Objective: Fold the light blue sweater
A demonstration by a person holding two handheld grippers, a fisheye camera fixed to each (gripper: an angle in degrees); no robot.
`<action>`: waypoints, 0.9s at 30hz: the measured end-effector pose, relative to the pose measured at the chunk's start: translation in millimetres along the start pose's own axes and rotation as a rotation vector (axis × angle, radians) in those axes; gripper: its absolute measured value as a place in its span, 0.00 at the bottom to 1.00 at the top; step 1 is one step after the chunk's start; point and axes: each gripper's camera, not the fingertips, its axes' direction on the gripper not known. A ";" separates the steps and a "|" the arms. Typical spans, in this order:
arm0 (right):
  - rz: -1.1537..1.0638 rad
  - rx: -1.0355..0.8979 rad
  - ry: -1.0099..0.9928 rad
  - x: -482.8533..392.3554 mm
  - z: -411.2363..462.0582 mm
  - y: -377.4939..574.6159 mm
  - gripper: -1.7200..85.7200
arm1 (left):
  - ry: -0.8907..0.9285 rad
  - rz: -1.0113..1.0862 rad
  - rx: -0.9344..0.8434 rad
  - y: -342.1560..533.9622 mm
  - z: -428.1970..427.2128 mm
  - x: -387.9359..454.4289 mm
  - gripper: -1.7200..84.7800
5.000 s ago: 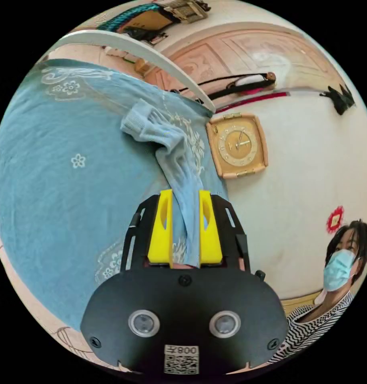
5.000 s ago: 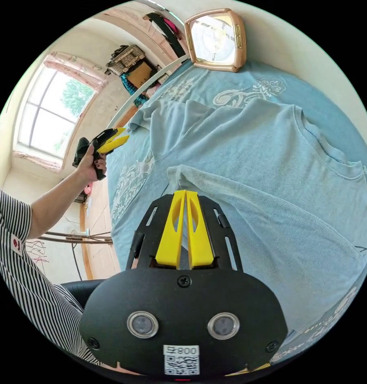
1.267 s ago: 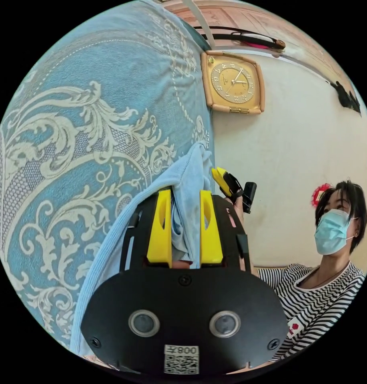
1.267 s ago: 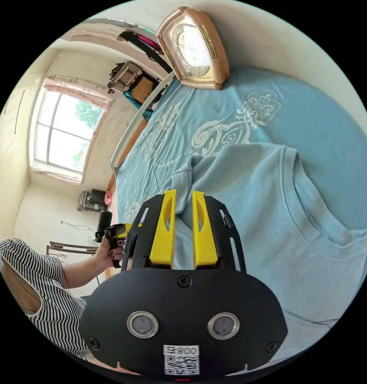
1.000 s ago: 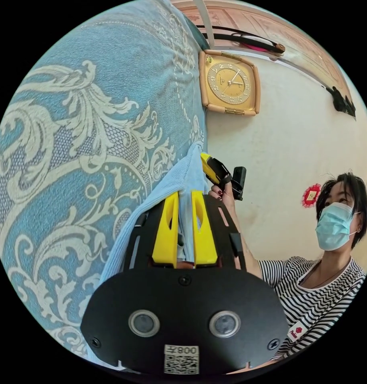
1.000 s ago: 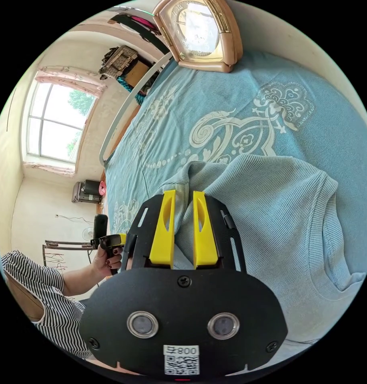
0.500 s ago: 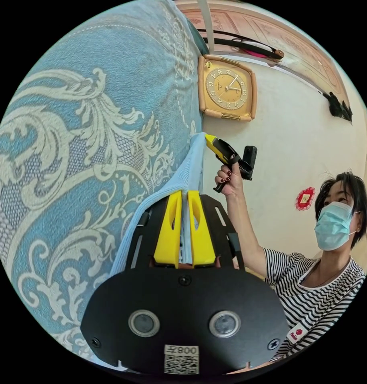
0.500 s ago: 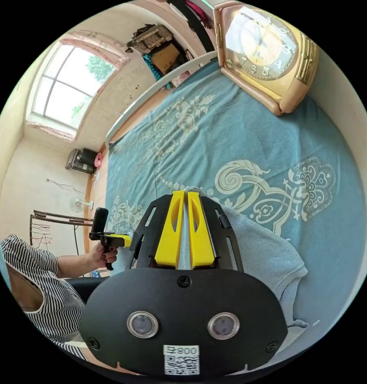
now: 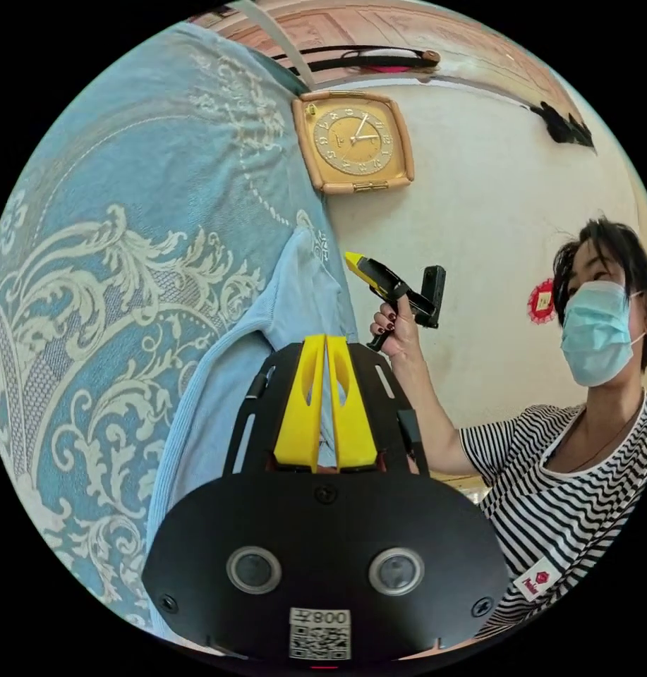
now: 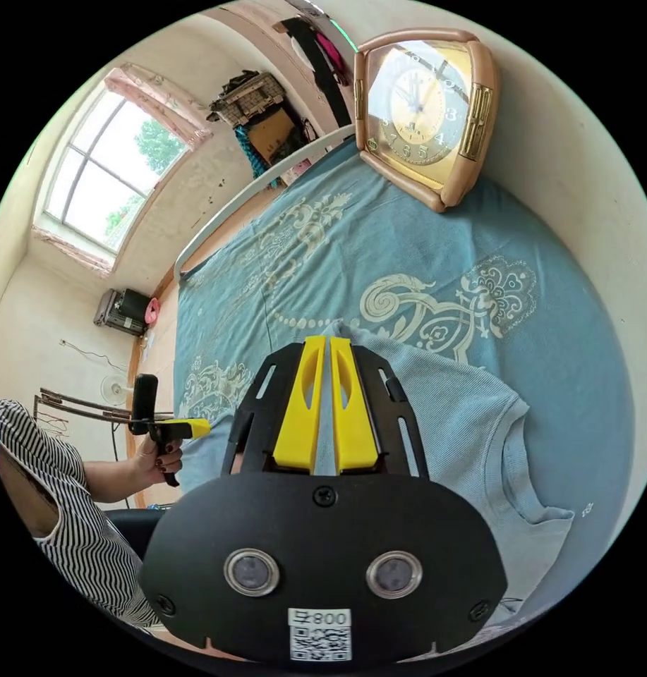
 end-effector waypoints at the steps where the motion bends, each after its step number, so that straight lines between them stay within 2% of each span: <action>1: -0.013 -0.033 0.029 -9.1 15.3 13.9 0.02 | -0.038 0.042 -0.034 -4.8 6.5 4.1 0.02; 4: 0.015 -0.160 0.052 -13.2 67.6 36.5 0.02 | -0.190 0.089 -0.083 -15.1 21.8 0.6 0.02; 5: 0.003 -0.085 0.045 -13.9 61.4 43.1 0.02 | -0.305 0.074 -0.109 -17.0 27.2 -4.6 0.02; 6: 0.014 -0.063 0.024 -9.7 61.3 49.8 0.02 | -0.333 0.062 -0.124 -17.6 29.4 -7.4 0.02; 9: 0.086 -0.081 -0.091 6.3 54.1 56.5 0.02 | -0.271 0.042 -0.114 -15.8 29.2 -9.3 0.02; 14: 0.092 0.002 -0.002 -8.6 -1.9 110.0 0.02 | -0.218 0.154 -0.137 -11.7 31.2 16.8 0.02; 18: 0.245 -0.016 0.113 -13.2 -45.3 213.8 0.02 | -0.305 0.200 -0.189 -13.2 43.8 20.4 0.02; 22: 0.458 -0.182 0.265 1.9 -49.0 320.7 0.02 | -0.394 0.211 -0.249 -11.8 59.6 6.3 0.02; 23: 0.483 -0.218 0.272 6.2 -44.2 333.5 0.02 | -0.389 0.211 -0.245 -11.0 60.0 5.5 0.02; 24: 0.518 -0.119 0.212 10.6 -52.5 352.0 0.02 | -0.389 0.211 -0.250 -11.0 60.2 5.4 0.02; 27: 0.563 -0.086 0.152 19.7 -65.4 359.8 0.02 | -0.394 0.205 -0.271 -11.1 59.0 10.5 0.02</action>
